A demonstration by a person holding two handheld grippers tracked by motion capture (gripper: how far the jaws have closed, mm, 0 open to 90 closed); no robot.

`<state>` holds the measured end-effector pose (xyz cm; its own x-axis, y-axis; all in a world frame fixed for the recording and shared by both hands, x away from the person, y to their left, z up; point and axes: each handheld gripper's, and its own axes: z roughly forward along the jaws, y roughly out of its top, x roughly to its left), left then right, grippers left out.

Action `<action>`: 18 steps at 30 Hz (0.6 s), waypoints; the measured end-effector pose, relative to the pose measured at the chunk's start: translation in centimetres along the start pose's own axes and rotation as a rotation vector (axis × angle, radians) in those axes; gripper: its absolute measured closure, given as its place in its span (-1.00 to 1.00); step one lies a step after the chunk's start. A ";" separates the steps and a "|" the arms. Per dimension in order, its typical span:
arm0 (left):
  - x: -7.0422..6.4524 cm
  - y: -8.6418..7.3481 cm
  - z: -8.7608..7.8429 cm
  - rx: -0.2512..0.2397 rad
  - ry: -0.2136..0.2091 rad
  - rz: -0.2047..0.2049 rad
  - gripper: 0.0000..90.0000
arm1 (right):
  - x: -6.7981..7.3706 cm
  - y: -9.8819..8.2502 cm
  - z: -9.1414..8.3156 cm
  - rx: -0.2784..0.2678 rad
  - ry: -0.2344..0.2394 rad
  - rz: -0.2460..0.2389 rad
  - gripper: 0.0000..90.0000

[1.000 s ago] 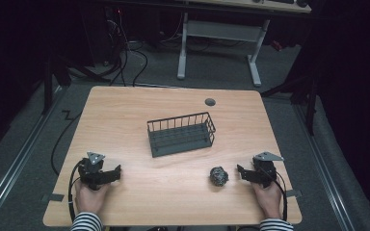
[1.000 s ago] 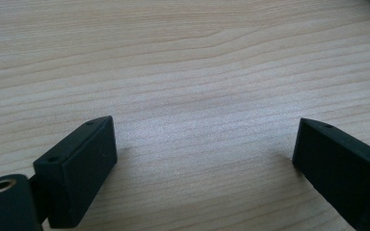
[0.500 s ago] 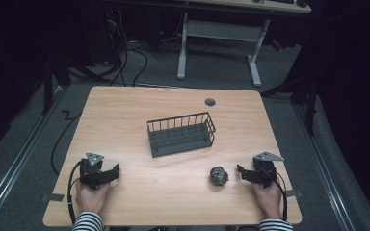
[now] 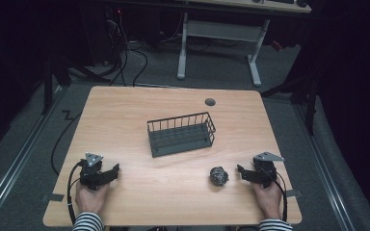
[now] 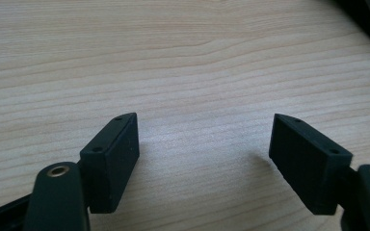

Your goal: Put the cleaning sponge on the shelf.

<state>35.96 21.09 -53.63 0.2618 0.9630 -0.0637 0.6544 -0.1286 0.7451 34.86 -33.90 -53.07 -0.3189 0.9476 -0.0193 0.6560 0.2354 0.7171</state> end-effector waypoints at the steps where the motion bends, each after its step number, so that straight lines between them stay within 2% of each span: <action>1: 0.0 0.0 0.0 0.003 -0.006 -0.001 -0.41 | 0.0 0.0 0.0 0.000 0.000 0.000 -0.46; 4: 0.0 0.1 -0.2 0.000 -0.028 -0.014 -0.38 | 0.0 0.0 0.0 0.001 0.000 0.001 -0.45; 11: -0.4 0.7 -0.9 -0.033 -0.053 0.001 -0.33 | 0.0 0.0 0.0 -0.001 -0.001 0.001 -0.45; 14: -0.5 1.1 -1.2 -0.055 -0.085 -0.004 -0.32 | 0.0 0.0 0.0 0.000 -0.001 0.001 -0.45; 18: -1.1 1.8 -1.5 -0.083 -0.124 0.011 -0.28 | 0.0 0.0 0.0 0.000 -0.002 0.001 -0.45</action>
<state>35.76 20.14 -51.24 0.3573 0.9245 -0.1329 0.5918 -0.1141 0.7979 34.84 -33.91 -53.08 -0.3175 0.9481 -0.0200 0.6559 0.2348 0.7175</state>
